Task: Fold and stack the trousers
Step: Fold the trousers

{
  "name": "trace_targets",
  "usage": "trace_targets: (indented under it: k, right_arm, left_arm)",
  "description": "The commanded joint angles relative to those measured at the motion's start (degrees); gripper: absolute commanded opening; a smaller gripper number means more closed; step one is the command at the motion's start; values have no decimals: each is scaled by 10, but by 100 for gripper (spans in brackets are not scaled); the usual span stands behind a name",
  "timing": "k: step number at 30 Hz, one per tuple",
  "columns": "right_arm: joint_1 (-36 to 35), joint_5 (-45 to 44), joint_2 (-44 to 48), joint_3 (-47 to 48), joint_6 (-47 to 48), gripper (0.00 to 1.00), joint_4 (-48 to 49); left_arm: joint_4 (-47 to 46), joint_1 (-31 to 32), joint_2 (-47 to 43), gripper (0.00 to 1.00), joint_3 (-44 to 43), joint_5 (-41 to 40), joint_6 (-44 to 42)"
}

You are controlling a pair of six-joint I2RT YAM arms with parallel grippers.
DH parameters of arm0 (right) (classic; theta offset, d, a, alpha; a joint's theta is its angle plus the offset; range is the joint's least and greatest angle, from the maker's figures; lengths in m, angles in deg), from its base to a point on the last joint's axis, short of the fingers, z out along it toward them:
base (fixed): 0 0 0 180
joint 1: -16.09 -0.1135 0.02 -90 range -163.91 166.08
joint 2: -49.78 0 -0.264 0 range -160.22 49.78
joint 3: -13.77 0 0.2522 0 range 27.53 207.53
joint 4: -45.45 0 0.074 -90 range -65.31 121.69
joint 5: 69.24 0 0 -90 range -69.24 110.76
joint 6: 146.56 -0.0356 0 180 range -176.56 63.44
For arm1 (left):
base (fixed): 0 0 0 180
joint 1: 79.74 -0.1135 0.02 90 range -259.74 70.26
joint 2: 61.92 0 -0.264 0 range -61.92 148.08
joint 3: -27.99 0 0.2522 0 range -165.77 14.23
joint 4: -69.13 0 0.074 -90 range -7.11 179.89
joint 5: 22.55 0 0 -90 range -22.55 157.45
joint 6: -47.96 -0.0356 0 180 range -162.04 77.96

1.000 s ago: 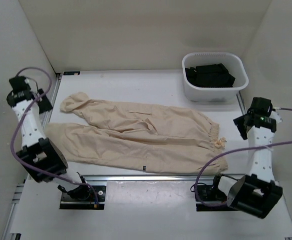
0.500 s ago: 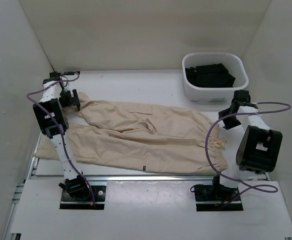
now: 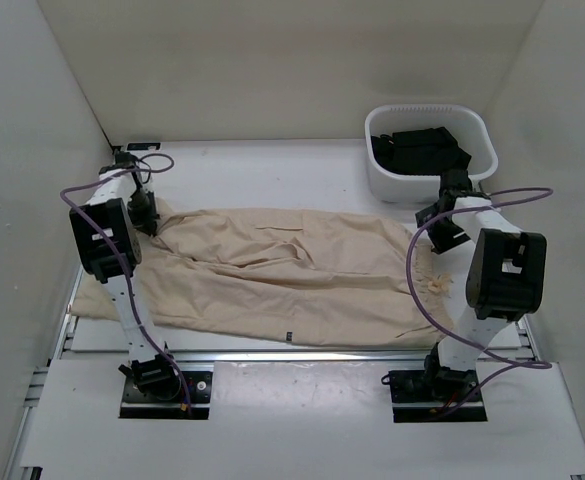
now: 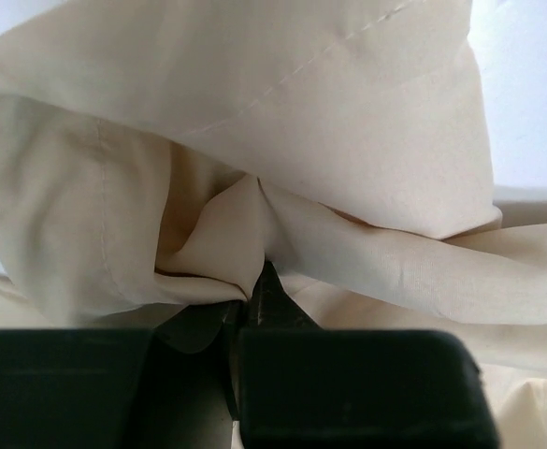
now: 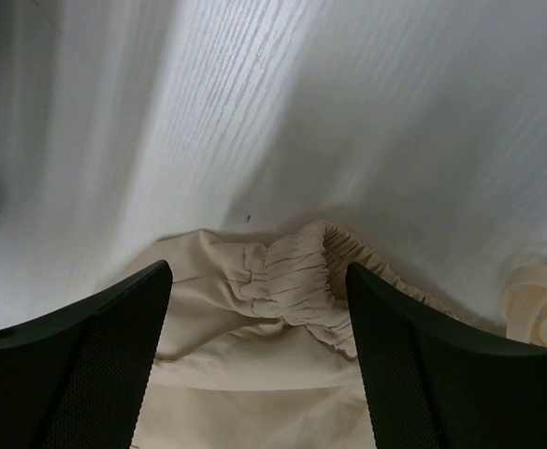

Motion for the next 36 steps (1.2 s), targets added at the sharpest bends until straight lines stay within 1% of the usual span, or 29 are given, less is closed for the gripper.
trace_targets:
  k: [1, 3, 5, 6, 7, 8, 10, 11, 12, 16, 18, 19, 20, 22, 25, 26, 27, 29, 30, 32, 33, 34, 36]
  right_arm:
    - [0, -13, -3, 17, -24, 80, -39]
    - [0, 6, -3, 11, -24, 80, -39]
    - [0, 25, -41, 11, -7, 82, -33]
    - [0, 36, -59, 27, 3, 78, -42]
    - [0, 45, -79, 40, 14, 72, -58]
    - [0, 45, -113, 61, 23, 52, -64]
    - [0, 38, -130, 66, 39, 20, -77]
    - [5, 33, -130, 66, 39, 7, -77]
    - [5, 16, -121, 54, 44, 0, -77]
    - [10, -16, -52, 42, 76, 0, -64]
    - [10, -43, 7, 42, 89, 0, -64]
    - [15, -48, 47, 42, 102, 0, -64]
    - [16, -48, 66, 47, 108, 0, -64]
    - [30, -48, 115, 47, 121, 0, -64]
    - [41, -28, 169, 18, 131, 0, -72]
    - [41, -28, 182, 11, 138, 0, -72]
    - [47, -22, 195, -7, 145, 0, -80]
    - [47, -22, 231, -25, 151, 0, -80]
    - [53, -22, 241, -33, 156, 0, -80]
    - [53, -17, 257, -46, 164, 0, -72]
    - [53, -17, 263, -53, 171, 0, -72]
    - [53, -9, 263, -53, 171, 0, -72]
    - [53, 7, 258, -58, 176, 0, -72]
  left_arm:
    - [12, -4, -41, 14, 28, -32, -1]
    - [12, -4, -49, 14, 28, -45, -1]
    - [12, -4, -56, 14, 28, -52, -1]
    - [12, -10, -63, 14, 28, -52, -1]
    - [12, -11, -63, 14, 23, -58, -1]
    - [12, -11, -70, 14, 22, -64, -1]
    - [12, -11, -77, 14, 5, -90, -1]
    - [12, -17, -77, 14, -1, -98, -1]
    - [12, -17, -89, 14, -9, -104, -1]
    - [12, -35, -117, 14, -50, -135, -1]
    - [12, -42, -130, 14, -84, -135, -1]
    - [18, -42, -142, 14, -97, -135, -1]
    - [19, -48, -147, 14, -114, -141, -1]
    - [25, -48, -158, 14, -114, -146, -1]
    - [53, -61, -180, 15, -83, -127, -1]
    - [64, -66, -192, 18, -68, -116, -1]
    - [94, -66, -197, 22, -34, -94, -1]
    - [117, -83, -214, 26, 6, -70, -1]
    - [117, -90, -219, 33, 46, -45, -1]
    - [122, -110, -225, 42, 82, -24, -1]
    - [122, -117, -225, 50, 109, -11, -1]
    - [122, -125, -225, 63, 121, -4, -1]
    - [109, -153, -225, 78, 154, 8, -1]
